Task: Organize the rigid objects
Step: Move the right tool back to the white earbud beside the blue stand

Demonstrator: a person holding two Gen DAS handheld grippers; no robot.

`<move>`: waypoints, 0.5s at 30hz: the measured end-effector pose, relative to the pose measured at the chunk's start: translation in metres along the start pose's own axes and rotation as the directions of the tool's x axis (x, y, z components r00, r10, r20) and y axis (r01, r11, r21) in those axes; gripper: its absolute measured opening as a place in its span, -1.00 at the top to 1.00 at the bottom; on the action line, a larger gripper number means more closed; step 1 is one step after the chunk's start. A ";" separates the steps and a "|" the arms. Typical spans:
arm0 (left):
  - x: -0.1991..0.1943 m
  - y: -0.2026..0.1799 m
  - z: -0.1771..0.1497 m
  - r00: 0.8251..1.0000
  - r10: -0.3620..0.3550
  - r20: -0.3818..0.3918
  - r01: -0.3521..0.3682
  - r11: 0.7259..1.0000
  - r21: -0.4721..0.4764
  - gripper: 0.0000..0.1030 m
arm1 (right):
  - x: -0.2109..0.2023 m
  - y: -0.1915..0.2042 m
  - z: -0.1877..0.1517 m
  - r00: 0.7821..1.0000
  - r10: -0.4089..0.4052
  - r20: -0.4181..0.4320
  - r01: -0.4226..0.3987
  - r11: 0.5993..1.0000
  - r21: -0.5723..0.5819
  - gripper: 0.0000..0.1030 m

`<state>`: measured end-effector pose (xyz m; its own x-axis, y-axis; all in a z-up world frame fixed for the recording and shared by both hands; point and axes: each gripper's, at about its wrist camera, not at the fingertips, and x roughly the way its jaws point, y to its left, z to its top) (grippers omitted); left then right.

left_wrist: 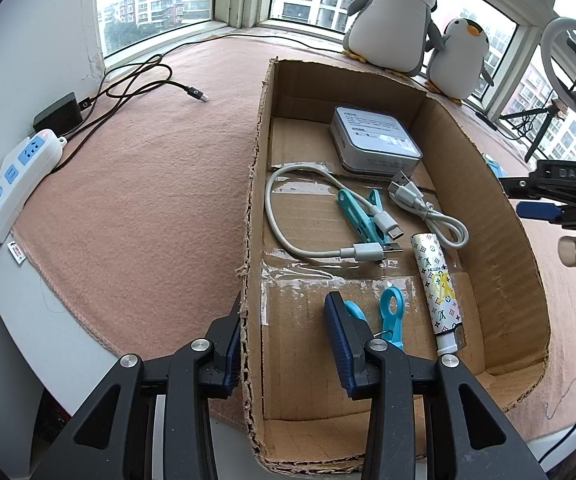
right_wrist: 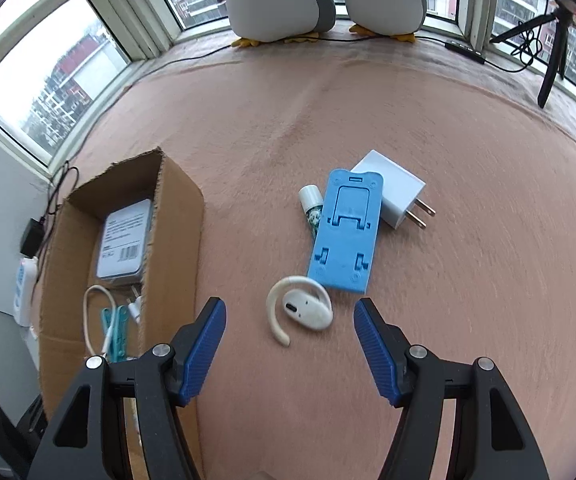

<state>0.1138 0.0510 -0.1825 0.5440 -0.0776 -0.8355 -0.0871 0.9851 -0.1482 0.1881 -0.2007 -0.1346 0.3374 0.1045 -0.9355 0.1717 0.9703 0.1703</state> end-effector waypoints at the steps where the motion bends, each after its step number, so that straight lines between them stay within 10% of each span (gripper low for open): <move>1: 0.000 0.000 0.000 1.000 -0.001 0.000 0.001 1.000 0.000 0.22 | 0.002 0.001 0.001 1.000 -0.008 -0.003 0.008 1.000 -0.003 -0.22; 15: 0.001 0.002 0.000 1.000 -0.011 -0.001 0.011 1.000 0.000 0.20 | 0.023 0.005 0.008 0.996 -0.069 -0.052 0.068 0.998 -0.012 -0.21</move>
<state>0.1141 0.0529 -0.1836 0.5444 -0.0881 -0.8342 -0.0811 0.9843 -0.1569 0.2042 -0.1954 -0.1525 0.2765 0.0489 -0.9598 0.1834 0.9777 0.1026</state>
